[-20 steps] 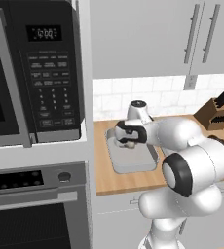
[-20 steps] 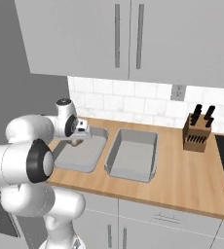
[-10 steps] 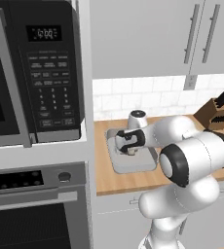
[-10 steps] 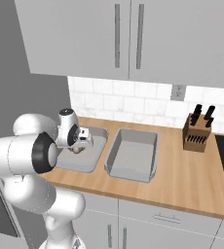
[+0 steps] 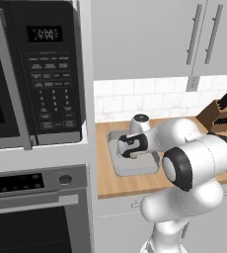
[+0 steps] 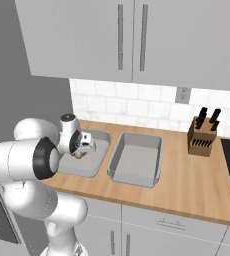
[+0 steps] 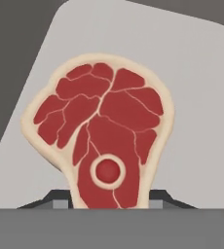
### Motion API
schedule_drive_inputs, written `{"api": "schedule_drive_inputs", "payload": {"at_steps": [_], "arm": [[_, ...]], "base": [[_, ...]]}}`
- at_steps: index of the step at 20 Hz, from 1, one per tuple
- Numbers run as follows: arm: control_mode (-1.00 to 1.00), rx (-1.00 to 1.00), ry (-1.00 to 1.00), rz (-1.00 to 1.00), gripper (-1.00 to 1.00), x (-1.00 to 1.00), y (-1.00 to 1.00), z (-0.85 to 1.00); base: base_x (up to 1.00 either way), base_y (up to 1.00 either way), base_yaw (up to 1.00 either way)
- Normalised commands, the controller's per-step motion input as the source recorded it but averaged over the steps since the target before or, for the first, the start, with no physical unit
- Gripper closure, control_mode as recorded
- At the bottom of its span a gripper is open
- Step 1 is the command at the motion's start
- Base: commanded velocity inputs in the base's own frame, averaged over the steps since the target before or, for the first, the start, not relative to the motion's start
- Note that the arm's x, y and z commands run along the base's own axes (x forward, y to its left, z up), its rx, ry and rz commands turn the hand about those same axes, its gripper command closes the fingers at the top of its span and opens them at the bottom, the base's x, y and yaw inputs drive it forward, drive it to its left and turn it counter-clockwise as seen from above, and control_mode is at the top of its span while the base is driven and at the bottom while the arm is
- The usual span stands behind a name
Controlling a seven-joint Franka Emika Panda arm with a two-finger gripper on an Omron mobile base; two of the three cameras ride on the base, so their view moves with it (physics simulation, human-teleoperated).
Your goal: Place one potato and one steak in each tupperware on the nearby counter, to pack two identical lunches.
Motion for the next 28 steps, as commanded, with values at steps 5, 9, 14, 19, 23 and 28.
{"api": "schedule_drive_inputs", "payload": {"at_steps": [5,9,14,19,23,28], "arm": [[-1.00,0.00,0.00,0.00,-1.00,0.01,0.00,0.00],[-1.00,0.00,0.03,0.00,-1.00,0.00,0.00,0.02],[-1.00,0.01,0.01,0.00,-1.00,-0.23,-0.18,0.50],[-1.00,0.10,0.00,0.00,-1.00,-0.94,-0.50,0.66],[-1.00,0.07,0.00,0.00,-1.00,-1.00,-0.32,0.63],[-1.00,0.01,0.00,0.00,-1.00,-1.00,-0.07,0.96]], "base": [[0.00,0.00,0.00],[0.00,0.00,0.00],[0.00,0.00,0.00],[0.00,0.00,0.00],[0.00,0.00,0.00],[0.00,0.00,0.00]]}}
